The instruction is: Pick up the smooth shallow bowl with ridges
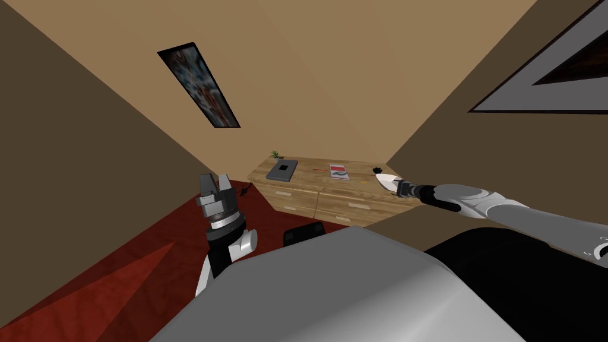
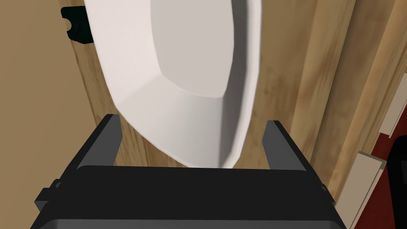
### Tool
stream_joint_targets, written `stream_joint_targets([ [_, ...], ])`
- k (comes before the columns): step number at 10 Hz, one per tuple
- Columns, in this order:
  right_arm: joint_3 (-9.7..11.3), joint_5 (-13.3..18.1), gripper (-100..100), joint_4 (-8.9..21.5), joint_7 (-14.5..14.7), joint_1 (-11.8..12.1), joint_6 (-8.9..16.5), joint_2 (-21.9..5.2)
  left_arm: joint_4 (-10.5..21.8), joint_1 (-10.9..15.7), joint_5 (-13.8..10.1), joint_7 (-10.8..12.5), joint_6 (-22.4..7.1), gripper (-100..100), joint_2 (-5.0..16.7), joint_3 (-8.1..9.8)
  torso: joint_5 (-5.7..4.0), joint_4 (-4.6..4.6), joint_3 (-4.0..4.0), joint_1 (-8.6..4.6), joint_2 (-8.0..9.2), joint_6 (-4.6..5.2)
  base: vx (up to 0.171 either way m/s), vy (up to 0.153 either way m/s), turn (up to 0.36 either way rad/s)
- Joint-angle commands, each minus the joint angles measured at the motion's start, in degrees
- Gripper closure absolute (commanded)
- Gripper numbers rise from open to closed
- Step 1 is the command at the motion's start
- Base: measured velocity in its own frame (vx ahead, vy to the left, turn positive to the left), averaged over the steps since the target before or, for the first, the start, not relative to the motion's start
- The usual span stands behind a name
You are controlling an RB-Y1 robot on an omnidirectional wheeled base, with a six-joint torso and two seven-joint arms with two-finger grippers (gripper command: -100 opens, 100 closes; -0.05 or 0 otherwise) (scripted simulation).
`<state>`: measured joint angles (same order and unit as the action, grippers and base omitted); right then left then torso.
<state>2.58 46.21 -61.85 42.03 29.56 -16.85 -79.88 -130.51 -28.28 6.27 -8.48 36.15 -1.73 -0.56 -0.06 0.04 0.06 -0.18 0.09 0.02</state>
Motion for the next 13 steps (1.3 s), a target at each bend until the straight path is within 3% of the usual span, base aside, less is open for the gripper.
stream_joint_targets([
  [1,1.29,-2.67,-100,-1.62,0.79,1.09,2.16,-0.87,0.0,0.0,0.0,0.0,0.0,0,0.0,0.0,0.0,0.0,0.0,0.0,0.0,0.0,-0.001,-0.038,0.032],
  [5,4.32,-9.18,-100,-5.6,2.56,3.87,7.11,-3.03,0.0,0.0,0.0,0.0,0.0,0,0.0,0.0,0.0,0.0,0.0,0.0,0.0,0.0,-0.001,-0.037,0.035],
  [6,3.91,-8.13,-100,-5.18,2.14,3.51,6.39,-2.74,0.0,0.0,0.0,0.0,0.0,0,0.0,0.0,0.0,0.0,0.0,0.0,-0.01,0.0,0.0,-0.017,0.009],
  [7,4.02,-8.31,100,-5.29,2.22,3.56,6.69,-2.79,0.0,0.0,0.0,0.0,0.0,0,0.0,0.0,0.01,0.0,-0.01,0.06,-0.01,0.01,0.0,0.0,0.0],
  [11,4.12,-8.3,100,-5.33,2.19,3.62,6.48,-2.73,0.0,0.0,0.0,0.0,0.0,0,0.0,0.0,0.14,0.07,0.06,0.25,0.04,0.03,-0.001,0.0,0.001],
  [12,4.13,-8.3,0,-5.34,2.18,3.63,6.46,-2.71,0.0,0.0,0.0,0.0,0.0,0,0.0,0.0,0.17,0.08,0.07,0.27,0.06,0.03,0.0,0.0,0.0],
  [13,2.81,-5.92,100,-3.61,1.68,2.48,4.63,-1.95,0.0,0.0,0.0,0.0,0.0,0,0.0,0.0,0.18,0.09,0.08,0.3,0.08,0.03,0.0,0.024,-0.05],
])
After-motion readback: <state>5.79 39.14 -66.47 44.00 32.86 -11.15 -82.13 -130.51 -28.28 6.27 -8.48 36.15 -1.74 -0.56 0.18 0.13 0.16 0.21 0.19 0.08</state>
